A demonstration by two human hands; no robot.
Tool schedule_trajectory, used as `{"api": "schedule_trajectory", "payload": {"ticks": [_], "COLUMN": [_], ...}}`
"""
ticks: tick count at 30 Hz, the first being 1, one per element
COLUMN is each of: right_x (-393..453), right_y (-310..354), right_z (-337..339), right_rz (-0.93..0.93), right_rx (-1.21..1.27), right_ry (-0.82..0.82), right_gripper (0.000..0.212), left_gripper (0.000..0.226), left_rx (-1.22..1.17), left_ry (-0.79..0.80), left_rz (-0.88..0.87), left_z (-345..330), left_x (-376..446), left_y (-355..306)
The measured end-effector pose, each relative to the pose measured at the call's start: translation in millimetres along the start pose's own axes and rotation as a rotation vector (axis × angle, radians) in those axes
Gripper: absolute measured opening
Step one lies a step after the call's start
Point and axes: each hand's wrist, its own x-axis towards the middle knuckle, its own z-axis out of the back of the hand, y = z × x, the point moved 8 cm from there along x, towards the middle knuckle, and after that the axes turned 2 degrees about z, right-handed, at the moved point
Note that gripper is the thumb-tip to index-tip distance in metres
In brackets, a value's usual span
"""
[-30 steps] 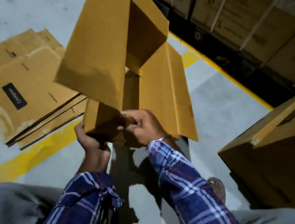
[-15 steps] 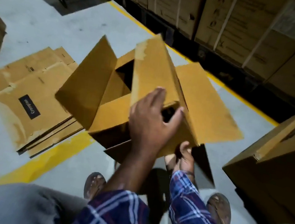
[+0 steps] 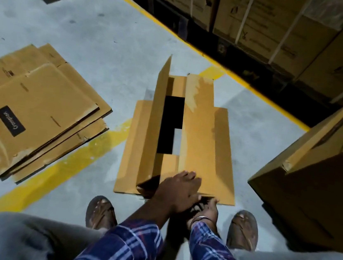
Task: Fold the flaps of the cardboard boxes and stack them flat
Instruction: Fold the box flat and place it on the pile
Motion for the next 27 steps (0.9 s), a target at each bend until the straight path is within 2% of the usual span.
{"api": "schedule_trajectory", "payload": {"ticks": [2, 4, 5, 6, 9, 12, 14, 16, 19, 21, 24, 27], "right_x": [6, 12, 13, 15, -3, -19, -26, -29, -31, -31, -32, -28], "right_y": [0, 4, 11, 22, 59, 73, 68, 61, 49, 44, 41, 40], "right_z": [-12, -16, -15, -12, -25, -52, -64, -69, -74, -76, -80, -80], "right_rz": [-0.008, 0.002, 0.043, 0.122, 0.406, 0.696, 0.775, 0.825, 0.789, 0.726, 0.676, 0.667], "right_rx": [0.030, -0.078, -0.189, -0.344, -0.730, -0.985, -1.186, -1.413, -1.626, -1.707, -1.789, -1.850], "right_ry": [0.064, 0.071, 0.019, -0.050, -0.166, -0.045, 0.017, 0.002, 0.029, 0.036, 0.035, 0.020], "right_gripper": [0.066, 0.092, 0.101, 0.103, 0.081, 0.078, 0.084, 0.094, 0.118, 0.136, 0.147, 0.148], "left_gripper": [0.057, 0.050, 0.046, 0.044, 0.042, 0.043, 0.041, 0.034, 0.031, 0.038, 0.055, 0.069], "left_rx": [-0.043, -0.134, -0.179, -0.197, -0.241, -0.374, -0.498, -0.680, -0.902, -0.906, -0.620, -0.421], "left_ry": [0.076, 0.025, -0.025, -0.063, -0.119, -0.228, -0.379, -0.621, -0.932, -1.037, -1.011, -0.784], "left_rz": [0.028, 0.033, 0.027, 0.017, 0.020, 0.076, 0.128, 0.206, 0.374, 0.459, 0.625, 0.738], "left_z": [-23, -30, -26, -21, -4, 13, 27, 49, 71, 77, 81, 73], "left_x": [-12, -22, -25, -26, -26, -24, -29, -41, -63, -70, -74, -66], "left_y": [20, 36, 40, 41, 39, 48, 57, 67, 88, 106, 129, 143]}}
